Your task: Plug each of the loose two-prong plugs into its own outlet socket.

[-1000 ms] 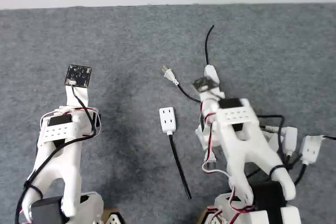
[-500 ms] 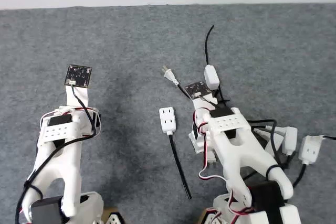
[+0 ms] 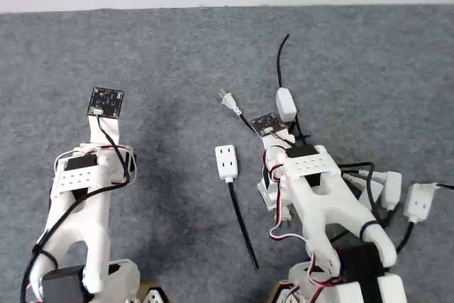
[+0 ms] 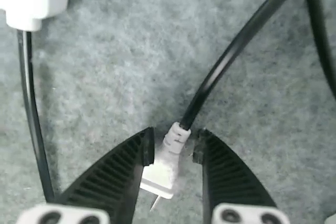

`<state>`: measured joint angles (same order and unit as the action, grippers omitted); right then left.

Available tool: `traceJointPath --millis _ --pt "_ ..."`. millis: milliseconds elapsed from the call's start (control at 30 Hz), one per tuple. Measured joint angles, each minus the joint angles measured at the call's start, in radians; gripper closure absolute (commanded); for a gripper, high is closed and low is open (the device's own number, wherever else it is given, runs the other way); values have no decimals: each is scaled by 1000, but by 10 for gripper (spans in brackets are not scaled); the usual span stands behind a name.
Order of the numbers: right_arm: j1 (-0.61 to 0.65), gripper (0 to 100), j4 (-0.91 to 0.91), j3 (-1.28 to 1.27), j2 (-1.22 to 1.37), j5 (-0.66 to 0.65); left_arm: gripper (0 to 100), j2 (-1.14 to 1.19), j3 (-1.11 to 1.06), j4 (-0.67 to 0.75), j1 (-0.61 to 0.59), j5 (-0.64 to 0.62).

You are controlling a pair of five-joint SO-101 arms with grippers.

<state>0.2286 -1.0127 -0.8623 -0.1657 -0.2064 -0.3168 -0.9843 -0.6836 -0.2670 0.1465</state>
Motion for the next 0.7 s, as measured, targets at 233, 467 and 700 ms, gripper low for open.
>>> traceJointPath --millis 233,467,700 --pt "-9 976 2 0 6 0 830 0 0 0 0 0" --pt "-49 991 -15 0 6 -38 833 0 0 -12 5 0" --pt "-68 991 -259 132 -166 -89 911 0 0 -97 74 127"
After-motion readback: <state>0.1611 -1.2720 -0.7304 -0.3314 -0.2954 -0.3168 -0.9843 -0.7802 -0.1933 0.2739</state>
